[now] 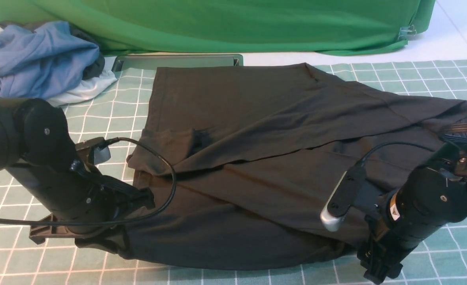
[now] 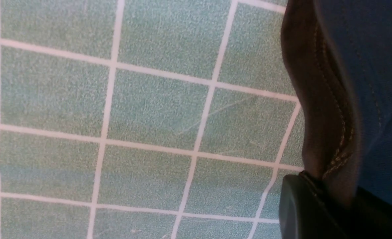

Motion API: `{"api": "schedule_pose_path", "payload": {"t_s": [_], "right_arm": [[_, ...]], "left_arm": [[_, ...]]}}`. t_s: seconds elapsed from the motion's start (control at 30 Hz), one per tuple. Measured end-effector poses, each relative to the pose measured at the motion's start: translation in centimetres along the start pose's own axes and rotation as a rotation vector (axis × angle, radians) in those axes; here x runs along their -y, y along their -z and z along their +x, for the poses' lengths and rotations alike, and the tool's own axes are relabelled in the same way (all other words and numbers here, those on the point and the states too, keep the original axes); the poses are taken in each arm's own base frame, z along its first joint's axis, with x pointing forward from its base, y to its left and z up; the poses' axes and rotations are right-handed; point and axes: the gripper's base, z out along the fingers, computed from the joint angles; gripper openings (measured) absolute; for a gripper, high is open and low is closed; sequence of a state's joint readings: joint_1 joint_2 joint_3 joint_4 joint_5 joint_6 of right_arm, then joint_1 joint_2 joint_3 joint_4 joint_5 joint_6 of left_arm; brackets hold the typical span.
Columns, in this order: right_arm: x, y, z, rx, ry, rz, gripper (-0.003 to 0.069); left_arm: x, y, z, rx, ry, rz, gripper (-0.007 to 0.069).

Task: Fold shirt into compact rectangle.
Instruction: 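Grasp the near edge of the shirt at its hem and shoulder corners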

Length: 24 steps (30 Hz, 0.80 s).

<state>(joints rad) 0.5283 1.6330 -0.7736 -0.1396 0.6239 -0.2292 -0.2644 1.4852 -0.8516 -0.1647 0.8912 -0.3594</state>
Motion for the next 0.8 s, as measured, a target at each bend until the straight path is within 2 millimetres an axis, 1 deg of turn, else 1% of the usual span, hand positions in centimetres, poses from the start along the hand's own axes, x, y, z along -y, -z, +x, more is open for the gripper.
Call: {"api": "schedule_pose_path", "payload": {"t_s": [0.07,0.1,0.13,0.2,0.23,0.27,0.3,0.33,0.4,0.43,0.5,0.57,0.67,0.77,0.8], "right_arm": [[0.0,-0.1,-0.2,0.014,0.005,0.005,0.0450],[0.0,-0.1,-0.2,0.013,0.006,0.005,0.0443],[0.1,-0.1,-0.4,0.034,0.012,0.014,0.0373],[0.2,-0.2,-0.6,0.045,0.018,0.020,0.0286],[0.2,-0.2,-0.6,0.046,0.018,0.020,0.0265],[0.3,-0.2,-0.7,0.041,0.026,0.025,0.0183],[0.3,-0.2,-0.8,0.028,0.027,0.025,0.0127],[0.4,0.0,-0.8,0.010,0.025,0.022,0.0092],[0.5,0.3,-0.9,-0.018,0.014,0.013,0.0082],[0.5,1.0,-0.9,-0.050,-0.008,-0.004,0.0082],[0.4,1.6,-0.8,-0.064,-0.032,-0.019,0.0082],[0.1,2.6,-0.3,-0.084,-0.077,-0.044,0.0082],[-0.9,3.9,1.7,-0.143,-0.162,-0.103,0.0082],[-2.4,4.1,4.5,-0.190,-0.216,-0.163,0.0082],[-2.5,4.2,4.6,-0.191,-0.217,-0.165,0.0082]], "left_arm": [[-0.1,0.0,-0.1,0.003,0.003,-0.001,0.0029],[-0.1,0.0,-0.1,0.004,0.002,-0.001,0.0029],[-0.1,0.0,-0.1,0.006,0.001,-0.001,0.0029],[-0.1,0.0,-0.1,0.008,0.000,0.000,0.0029],[-0.1,0.0,-0.1,0.011,0.000,0.001,0.0029],[-0.1,0.0,-0.2,0.013,-0.003,0.001,0.0029],[-0.1,0.0,-0.2,0.013,-0.003,0.001,0.0029],[-0.1,0.1,-0.1,0.006,-0.002,-0.001,0.0029],[-0.1,0.2,0.1,0.000,0.000,-0.003,0.0029],[-0.2,0.6,0.3,-0.001,-0.002,-0.002,0.0029],[-0.2,0.9,0.5,0.003,-0.003,0.001,0.0029],[-0.3,1.7,0.9,0.008,-0.007,0.006,0.0029],[-0.6,2.7,1.8,-0.009,-0.014,0.000,0.0029],[-1.4,1.5,3.4,-0.047,0.006,-0.002,0.0029],[-1.5,1.1,3.7,-0.060,0.011,-0.003,0.0029]]}}
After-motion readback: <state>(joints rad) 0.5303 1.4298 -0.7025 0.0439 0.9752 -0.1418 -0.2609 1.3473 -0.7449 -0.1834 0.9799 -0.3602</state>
